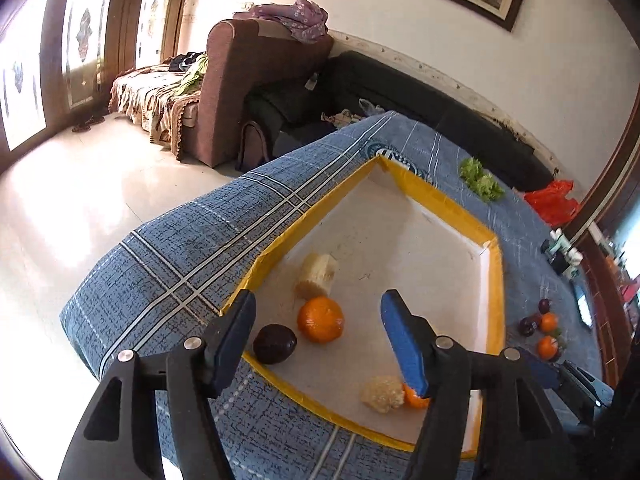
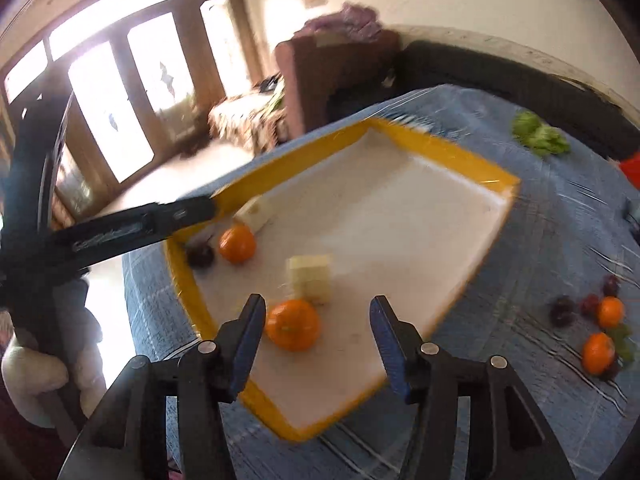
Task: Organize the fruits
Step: 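Grasp another orange with the right tool while the left grasps another dark plum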
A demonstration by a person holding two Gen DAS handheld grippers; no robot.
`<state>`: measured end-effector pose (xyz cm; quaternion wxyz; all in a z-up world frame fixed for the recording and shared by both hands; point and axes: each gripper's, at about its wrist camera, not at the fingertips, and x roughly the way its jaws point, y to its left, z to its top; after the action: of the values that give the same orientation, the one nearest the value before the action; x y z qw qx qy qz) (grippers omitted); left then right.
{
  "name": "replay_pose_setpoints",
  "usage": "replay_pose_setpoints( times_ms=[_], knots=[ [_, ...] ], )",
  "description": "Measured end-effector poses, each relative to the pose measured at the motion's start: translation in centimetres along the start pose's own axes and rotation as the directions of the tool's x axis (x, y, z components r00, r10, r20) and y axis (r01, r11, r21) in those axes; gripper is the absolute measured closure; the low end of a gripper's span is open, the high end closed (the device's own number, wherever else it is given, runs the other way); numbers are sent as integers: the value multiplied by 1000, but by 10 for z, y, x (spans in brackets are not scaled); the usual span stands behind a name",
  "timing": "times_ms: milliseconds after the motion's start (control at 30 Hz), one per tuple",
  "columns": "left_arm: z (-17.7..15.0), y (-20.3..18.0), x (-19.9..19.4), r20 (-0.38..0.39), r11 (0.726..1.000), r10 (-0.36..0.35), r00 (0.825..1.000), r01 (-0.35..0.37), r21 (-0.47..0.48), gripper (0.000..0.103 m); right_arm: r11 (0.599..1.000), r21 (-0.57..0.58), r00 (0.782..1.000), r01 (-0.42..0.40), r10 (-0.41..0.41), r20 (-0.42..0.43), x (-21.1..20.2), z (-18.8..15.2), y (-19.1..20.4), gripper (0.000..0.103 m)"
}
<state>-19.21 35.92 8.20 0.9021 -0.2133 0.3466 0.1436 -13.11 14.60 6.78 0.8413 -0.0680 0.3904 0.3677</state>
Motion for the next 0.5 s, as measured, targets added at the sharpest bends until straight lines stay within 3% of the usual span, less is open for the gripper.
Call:
replay_pose_setpoints(
  times_ms=[133, 233, 400, 500],
  knots=[
    [1, -14, -17, 20, 999, -30, 999, 30, 21, 33, 992, 106, 995, 62, -70, 71, -41, -9, -42, 43],
    [-2, -37, -27, 33, 995, -83, 996, 81, 55, 26, 968, 199, 979, 152, -175, 104, -77, -19, -90, 43],
    [-19, -84, -30, -8, 974, -170, 985, 169, 153, 26, 878, 387, 938, 283, -337, 77, -131, -47, -178, 43],
    [-31, -108, -28, -46, 957, -199, 979, 204, 204, 26, 831, 473, 932, 294, -358, 49, -143, -62, -215, 43]
  ],
)
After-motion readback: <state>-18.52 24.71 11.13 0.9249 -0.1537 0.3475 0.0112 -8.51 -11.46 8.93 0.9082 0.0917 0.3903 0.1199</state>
